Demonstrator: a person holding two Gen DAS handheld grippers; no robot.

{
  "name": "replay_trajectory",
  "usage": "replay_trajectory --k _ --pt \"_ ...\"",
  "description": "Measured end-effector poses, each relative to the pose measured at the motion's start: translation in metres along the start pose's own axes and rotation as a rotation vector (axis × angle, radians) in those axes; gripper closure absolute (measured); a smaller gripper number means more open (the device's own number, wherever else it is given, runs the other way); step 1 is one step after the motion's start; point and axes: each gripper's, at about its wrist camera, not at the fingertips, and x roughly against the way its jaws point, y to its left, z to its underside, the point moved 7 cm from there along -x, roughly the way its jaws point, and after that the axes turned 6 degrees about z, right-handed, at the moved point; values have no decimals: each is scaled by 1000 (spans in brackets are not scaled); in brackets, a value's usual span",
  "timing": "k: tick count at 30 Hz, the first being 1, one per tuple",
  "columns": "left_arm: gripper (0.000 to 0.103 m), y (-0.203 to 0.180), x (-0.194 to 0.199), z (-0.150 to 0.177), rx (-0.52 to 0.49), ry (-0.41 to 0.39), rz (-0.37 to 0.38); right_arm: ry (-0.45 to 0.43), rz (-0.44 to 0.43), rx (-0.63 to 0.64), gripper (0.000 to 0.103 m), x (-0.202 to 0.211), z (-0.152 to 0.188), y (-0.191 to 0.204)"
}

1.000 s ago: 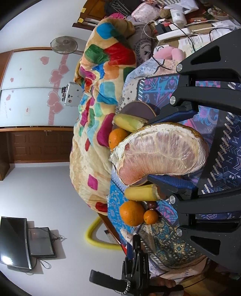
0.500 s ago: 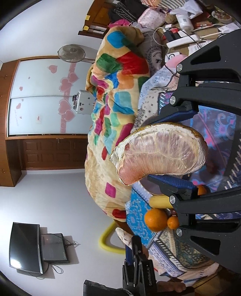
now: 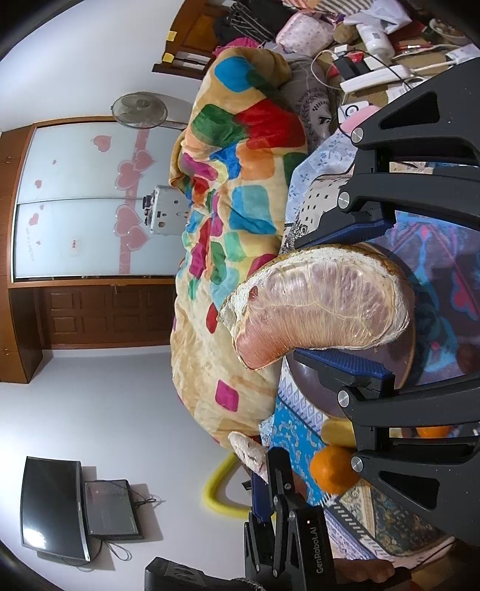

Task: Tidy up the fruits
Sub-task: 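Lower both pomelo segments onto the purple plate and open both tools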

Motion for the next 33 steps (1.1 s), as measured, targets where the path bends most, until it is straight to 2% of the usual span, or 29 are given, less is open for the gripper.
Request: replay_trajectory --k 7,14,18,26,33 --pt "63 -2 -37 -7 -8 49 -9 47 8 12 55 -28 3 -1" --pt "63 3 -73 -6 31 123 -19 112 2 40 55 -54 10 1" --pt "63 3 -86 -4 27 154 -28 137 -25 36 55 -59 14 4" --pt "63 -3 -107 5 48 227 22 163 -15 64 55 -69 22 9" --pt "63 -7 -114 9 44 244 25 177 -30 73 55 -71 25 13"
